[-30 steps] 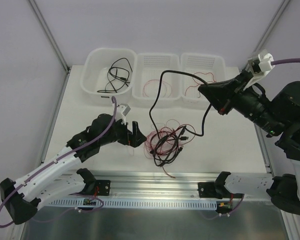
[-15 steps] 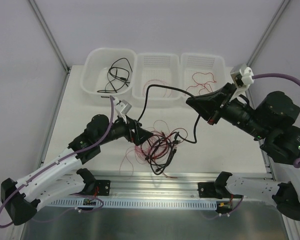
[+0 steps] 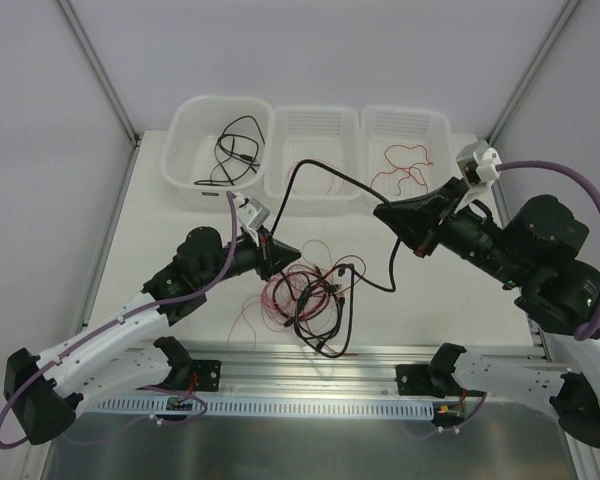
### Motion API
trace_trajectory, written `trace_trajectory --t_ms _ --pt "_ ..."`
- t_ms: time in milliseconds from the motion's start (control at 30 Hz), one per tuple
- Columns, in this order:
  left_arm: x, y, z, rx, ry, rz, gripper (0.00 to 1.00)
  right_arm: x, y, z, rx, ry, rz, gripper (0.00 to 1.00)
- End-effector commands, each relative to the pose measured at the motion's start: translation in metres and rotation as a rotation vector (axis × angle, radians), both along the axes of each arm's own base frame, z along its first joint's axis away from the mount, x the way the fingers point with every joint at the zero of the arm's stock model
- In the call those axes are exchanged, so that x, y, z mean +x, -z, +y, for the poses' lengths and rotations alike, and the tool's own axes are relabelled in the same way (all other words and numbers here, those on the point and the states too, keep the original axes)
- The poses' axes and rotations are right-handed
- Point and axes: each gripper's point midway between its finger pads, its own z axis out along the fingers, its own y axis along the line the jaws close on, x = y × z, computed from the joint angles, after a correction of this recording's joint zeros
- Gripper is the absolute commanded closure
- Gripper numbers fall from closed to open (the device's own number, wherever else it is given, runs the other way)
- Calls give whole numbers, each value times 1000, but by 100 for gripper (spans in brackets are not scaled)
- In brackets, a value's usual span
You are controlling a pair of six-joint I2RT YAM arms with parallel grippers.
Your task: Untangle the cables
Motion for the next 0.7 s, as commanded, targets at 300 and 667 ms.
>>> trace_trajectory --t_ms 300,667 --pt "-9 -46 21 3 -30 -108 100 27 44 -24 -87 192 32 99" --pt "-11 -153 21 -69 -9 -293 100 41 113 -1 -236 171 143 94"
